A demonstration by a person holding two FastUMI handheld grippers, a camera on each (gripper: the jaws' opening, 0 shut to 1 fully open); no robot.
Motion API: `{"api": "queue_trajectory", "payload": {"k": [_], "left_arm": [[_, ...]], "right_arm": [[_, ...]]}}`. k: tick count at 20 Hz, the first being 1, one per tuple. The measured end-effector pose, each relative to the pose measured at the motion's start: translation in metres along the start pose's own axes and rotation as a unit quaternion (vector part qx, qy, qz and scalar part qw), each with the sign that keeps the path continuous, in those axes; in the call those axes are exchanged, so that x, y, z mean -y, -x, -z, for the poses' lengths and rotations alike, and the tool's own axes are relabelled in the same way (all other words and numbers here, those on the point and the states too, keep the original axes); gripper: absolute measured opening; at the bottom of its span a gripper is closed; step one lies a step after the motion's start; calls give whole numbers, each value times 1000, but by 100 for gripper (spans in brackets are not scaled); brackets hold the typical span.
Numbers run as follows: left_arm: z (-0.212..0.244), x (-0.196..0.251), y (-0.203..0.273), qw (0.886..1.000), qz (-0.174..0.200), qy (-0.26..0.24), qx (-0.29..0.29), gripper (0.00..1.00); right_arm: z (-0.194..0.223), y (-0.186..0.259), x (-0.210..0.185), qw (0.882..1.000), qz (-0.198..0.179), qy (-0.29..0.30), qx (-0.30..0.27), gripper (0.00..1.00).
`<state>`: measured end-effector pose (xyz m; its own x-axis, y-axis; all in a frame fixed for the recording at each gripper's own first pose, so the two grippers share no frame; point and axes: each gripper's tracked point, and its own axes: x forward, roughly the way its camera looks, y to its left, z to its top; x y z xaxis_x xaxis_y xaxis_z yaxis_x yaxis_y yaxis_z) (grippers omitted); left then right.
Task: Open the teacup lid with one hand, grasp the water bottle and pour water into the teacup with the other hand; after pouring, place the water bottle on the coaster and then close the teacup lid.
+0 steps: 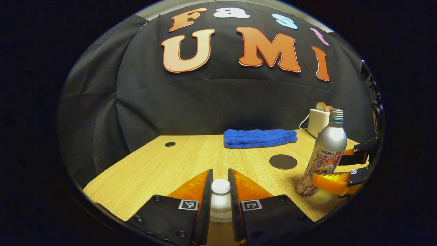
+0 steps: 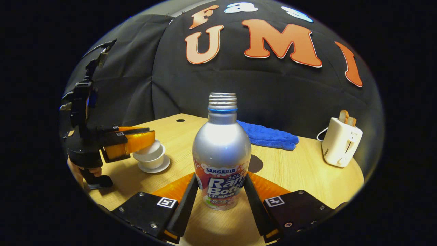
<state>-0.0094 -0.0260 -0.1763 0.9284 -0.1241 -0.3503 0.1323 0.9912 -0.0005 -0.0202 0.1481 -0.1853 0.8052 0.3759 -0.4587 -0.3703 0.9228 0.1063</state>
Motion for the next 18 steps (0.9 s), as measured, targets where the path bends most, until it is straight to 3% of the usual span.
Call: {"api": "queue_trajectory", "payload": {"k": [11,18], "left_arm": [[-17,-43,25,998,-44,-1,34,31],[-14,-78,37,997,-72,19,38,31]], "right_arm": [[-21,-6,13,990,60,128,-16,76],[-46,-12,20,964,98,249,-10,77]]}}
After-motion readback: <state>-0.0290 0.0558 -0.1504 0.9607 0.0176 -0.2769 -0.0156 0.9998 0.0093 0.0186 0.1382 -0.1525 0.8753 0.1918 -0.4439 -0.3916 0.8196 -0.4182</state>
